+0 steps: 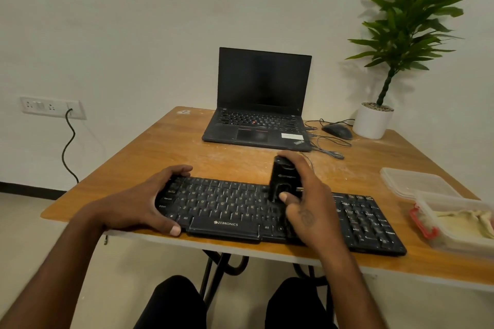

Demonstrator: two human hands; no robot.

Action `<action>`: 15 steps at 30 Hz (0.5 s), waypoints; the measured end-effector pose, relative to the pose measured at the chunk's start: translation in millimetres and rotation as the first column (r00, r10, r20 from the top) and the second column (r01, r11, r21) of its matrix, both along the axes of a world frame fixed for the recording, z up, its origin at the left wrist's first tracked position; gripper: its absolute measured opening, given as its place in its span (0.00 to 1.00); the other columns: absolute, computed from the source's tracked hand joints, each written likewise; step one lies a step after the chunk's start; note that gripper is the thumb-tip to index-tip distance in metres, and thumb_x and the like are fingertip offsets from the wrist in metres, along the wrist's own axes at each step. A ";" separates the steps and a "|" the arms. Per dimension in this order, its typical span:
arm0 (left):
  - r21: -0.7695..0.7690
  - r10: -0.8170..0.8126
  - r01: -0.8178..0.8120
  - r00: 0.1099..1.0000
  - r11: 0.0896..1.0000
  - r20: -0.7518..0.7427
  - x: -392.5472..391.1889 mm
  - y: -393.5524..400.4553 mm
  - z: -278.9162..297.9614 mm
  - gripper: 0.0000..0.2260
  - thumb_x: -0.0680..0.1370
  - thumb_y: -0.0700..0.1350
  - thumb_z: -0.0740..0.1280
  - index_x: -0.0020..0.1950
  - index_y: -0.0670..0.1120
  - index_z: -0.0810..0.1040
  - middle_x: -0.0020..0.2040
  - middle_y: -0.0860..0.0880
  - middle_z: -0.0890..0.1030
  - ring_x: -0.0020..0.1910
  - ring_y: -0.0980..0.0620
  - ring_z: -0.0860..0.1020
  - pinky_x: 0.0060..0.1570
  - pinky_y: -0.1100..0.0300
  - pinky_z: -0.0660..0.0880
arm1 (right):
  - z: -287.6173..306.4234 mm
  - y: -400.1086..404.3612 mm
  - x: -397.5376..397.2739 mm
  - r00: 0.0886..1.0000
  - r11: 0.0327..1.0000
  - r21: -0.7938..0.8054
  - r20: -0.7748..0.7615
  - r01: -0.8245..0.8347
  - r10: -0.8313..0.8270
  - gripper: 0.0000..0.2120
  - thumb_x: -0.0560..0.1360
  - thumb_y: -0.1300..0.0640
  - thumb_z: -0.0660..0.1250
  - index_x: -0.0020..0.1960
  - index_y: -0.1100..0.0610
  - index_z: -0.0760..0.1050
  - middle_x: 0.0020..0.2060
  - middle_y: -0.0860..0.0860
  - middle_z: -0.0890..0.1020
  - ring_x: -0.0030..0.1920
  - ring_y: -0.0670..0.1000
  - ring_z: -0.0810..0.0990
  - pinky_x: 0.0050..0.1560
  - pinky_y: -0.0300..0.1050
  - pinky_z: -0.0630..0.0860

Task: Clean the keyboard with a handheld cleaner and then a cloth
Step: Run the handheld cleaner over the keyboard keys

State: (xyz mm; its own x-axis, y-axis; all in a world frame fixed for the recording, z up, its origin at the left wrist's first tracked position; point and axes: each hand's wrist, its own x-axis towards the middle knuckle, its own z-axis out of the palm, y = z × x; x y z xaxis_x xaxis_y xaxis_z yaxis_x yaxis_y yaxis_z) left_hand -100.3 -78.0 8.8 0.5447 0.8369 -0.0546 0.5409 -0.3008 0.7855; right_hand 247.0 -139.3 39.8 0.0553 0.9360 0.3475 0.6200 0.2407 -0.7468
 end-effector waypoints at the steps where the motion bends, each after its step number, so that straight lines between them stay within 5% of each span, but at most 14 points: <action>1: -0.001 0.003 -0.003 1.000 1.000 0.008 -0.2 0.5 -0.9 0.55 0.60 0.62 0.86 0.79 0.73 0.55 0.76 0.66 0.65 0.73 0.62 0.70 0.70 0.56 0.75 | 0.1 -1.7 10.0 0.998 1.000 -0.008 -0.054 0.015 -0.015 0.43 0.74 0.72 0.67 0.69 0.27 0.62 0.52 0.42 0.75 0.46 0.46 0.82 0.39 0.48 0.84; 6: -0.003 0.010 -0.010 1.000 1.000 0.016 -0.2 0.8 -1.5 0.56 0.60 0.60 0.86 0.78 0.74 0.55 0.76 0.65 0.65 0.72 0.63 0.71 0.70 0.56 0.75 | 2.3 -1.2 21.4 0.983 0.984 0.048 0.065 0.169 -0.172 0.41 0.74 0.70 0.68 0.70 0.30 0.61 0.52 0.45 0.78 0.48 0.49 0.81 0.42 0.52 0.83; 10: -0.004 0.010 -0.009 1.000 1.000 0.011 1.6 -0.5 0.5 0.56 0.59 0.63 0.86 0.78 0.75 0.55 0.76 0.65 0.65 0.70 0.65 0.71 0.69 0.56 0.76 | 1.6 12.1 -9.2 0.983 0.993 0.069 0.153 0.095 -0.104 0.44 0.71 0.71 0.68 0.73 0.32 0.60 0.51 0.43 0.76 0.48 0.46 0.77 0.41 0.42 0.79; 15: -0.007 0.012 -0.012 1.000 1.000 0.021 0.8 -0.2 0.8 0.56 0.60 0.61 0.86 0.78 0.74 0.55 0.76 0.64 0.65 0.73 0.61 0.71 0.72 0.52 0.74 | 0.3 16.6 -14.2 0.991 0.999 0.046 0.129 0.017 -0.023 0.44 0.72 0.71 0.67 0.71 0.30 0.60 0.51 0.45 0.76 0.46 0.46 0.78 0.41 0.48 0.83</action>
State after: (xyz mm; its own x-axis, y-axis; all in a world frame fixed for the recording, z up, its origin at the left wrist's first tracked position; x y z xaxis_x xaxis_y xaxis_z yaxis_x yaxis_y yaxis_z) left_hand -99.5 -78.2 9.6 0.5360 0.8428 -0.0489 0.5274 -0.2891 0.7989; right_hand 232.7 -122.7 40.1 0.0255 0.9184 0.3948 0.7157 0.2589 -0.6486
